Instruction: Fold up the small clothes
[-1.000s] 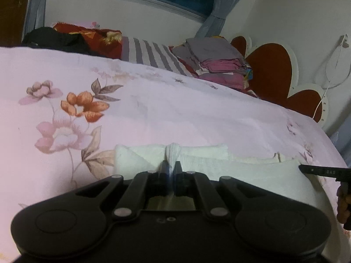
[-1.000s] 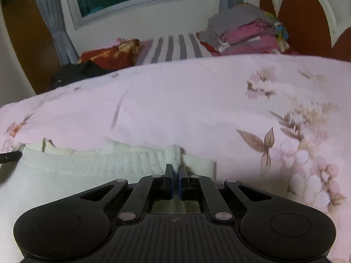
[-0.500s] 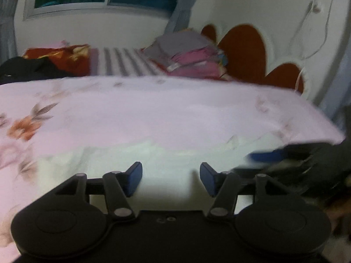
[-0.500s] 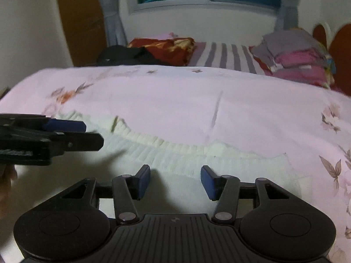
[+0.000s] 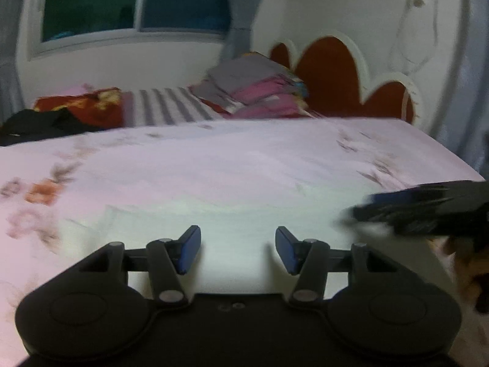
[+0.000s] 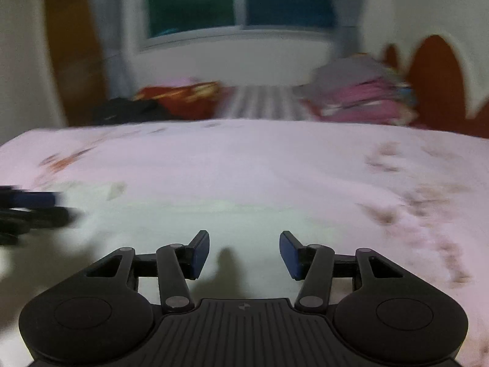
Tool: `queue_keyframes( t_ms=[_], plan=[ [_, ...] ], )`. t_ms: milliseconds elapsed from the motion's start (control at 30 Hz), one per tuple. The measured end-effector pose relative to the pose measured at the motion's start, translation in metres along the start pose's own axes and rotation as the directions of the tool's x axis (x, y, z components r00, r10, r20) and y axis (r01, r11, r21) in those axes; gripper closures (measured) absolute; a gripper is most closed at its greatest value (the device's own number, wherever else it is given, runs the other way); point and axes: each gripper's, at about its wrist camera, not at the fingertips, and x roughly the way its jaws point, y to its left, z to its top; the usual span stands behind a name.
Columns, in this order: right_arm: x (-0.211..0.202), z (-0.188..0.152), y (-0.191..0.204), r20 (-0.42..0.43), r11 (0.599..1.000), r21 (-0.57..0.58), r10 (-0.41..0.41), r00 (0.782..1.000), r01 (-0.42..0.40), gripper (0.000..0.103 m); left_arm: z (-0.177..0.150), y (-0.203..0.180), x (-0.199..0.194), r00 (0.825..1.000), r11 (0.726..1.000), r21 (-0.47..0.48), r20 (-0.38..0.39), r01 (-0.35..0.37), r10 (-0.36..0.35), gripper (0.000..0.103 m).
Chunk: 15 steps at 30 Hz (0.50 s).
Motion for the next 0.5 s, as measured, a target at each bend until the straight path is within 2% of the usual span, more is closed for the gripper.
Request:
queue_keyframes(
  t_ms=[33,100,167,233,367,433,467,500],
  plan=[
    [0.004,-0.003,0.011,-0.028,0.999,-0.019,0.037,0.999,-0.037,0.051,-0.004,-0.006,0.004,1.0,1.0,0.002,-0.015,0.003,-0.003,0.051],
    [0.008,-0.011,0.025,-0.053,0.997,-0.067,0.038,0.998,-0.042,0.051,-0.016,-0.008,0.007,0.998,1.0,-0.003,-0.055,0.012,-0.012,0.051],
    [0.007,-0.019,0.023,-0.086,0.996,-0.062,0.051,0.995,-0.057,0.051,-0.028,-0.002,0.003,0.997,1.0,0.009,-0.074,-0.007,0.008,0.051],
    [-0.001,-0.022,0.009,-0.084,0.999,-0.043,0.023,0.996,-0.027,0.051,-0.038,0.016,-0.01,0.997,0.999,-0.016,-0.06,-0.039,0.038,0.051],
    [-0.019,-0.038,-0.026,-0.1,0.995,0.031,-0.088,0.991,0.092,0.051,-0.051,0.047,-0.034,0.992,0.991,-0.046,-0.043,-0.123,0.122,0.052],
    [-0.029,-0.038,-0.026,-0.107,0.993,0.001,-0.118,0.987,0.118,0.051,-0.049,0.043,-0.041,0.986,0.986,-0.028,-0.025,-0.165,0.165,0.054],
    [-0.035,-0.036,-0.021,-0.098,0.992,-0.014,-0.13,0.987,0.129,0.051,-0.046,0.037,-0.046,0.986,0.986,-0.027,0.0,-0.165,0.165,0.054],
    [-0.044,-0.034,-0.013,-0.079,0.995,-0.01,-0.104,0.991,0.104,0.051,-0.04,0.027,-0.05,0.989,0.99,-0.027,0.029,-0.141,0.142,0.053]
  ],
)
